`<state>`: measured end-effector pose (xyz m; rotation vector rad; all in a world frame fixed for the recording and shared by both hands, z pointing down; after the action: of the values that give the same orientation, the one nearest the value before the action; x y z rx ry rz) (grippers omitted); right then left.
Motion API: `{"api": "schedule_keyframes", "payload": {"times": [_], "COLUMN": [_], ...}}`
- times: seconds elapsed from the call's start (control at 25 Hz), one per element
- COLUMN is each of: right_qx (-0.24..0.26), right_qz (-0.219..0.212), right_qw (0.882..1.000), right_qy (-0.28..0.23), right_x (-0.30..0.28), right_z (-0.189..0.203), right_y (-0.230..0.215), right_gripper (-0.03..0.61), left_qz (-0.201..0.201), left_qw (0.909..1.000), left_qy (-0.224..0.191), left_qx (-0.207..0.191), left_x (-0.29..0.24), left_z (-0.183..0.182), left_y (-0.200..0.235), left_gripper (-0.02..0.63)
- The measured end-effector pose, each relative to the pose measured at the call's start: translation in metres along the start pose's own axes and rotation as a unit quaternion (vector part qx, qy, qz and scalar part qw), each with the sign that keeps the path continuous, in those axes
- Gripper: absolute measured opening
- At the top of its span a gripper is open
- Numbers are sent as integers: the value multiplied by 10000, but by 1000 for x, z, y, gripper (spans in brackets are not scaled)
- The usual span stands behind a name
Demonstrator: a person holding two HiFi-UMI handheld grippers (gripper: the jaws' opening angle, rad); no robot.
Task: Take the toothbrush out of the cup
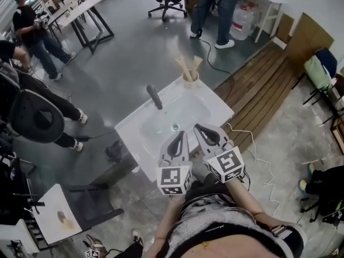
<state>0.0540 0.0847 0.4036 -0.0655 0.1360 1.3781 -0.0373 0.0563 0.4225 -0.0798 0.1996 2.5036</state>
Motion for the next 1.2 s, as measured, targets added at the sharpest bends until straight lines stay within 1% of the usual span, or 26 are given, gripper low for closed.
{"api": "schedule_keyframes", "payload": {"times": [0.28, 0.44, 0.64, 0.84, 1.0, 1.2], "right_qx": [-26, -62, -47, 26, 45, 69], "right_qz": [-88, -184, -383, -486, -675, -920], "right_qw": [10000, 9998, 9993, 9988, 9977, 9957], "right_qy": [13, 29, -2, -28, -80, -125], "right_x": [-13, -23, -44, -70, -91, -109], "right_z": [-2, -1, -4, -12, -19, -20], "right_y": [2, -7, -29, -61, -82, -103], "right_gripper": [63, 63, 63, 63, 63, 63], "left_qz": [-81, -180, -353, -484, -649, -831], "left_qw": [10000, 9998, 9993, 9988, 9978, 9964], "left_qy": [23, 34, 28, -47, -121, -140], "left_qx": [44, 59, 77, 5, -13, -44], "left_x": [-3, -13, -41, -78, -103, -130], "left_z": [-2, -2, -7, -22, -31, -34], "left_y": [12, 17, 24, 31, 37, 40], "left_gripper": [0, 0, 0, 0, 0, 0]}}
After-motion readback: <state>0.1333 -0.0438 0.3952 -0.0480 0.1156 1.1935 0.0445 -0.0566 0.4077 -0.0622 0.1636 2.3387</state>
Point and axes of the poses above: the fingertips, and each gripper's own axes: x backward along the fingers, y to its left, z out of its underside, the point moved 5 cm from there along x, backward along the fingers, and after that the axes turned 2 degrees about z, right-handed, at the moved point
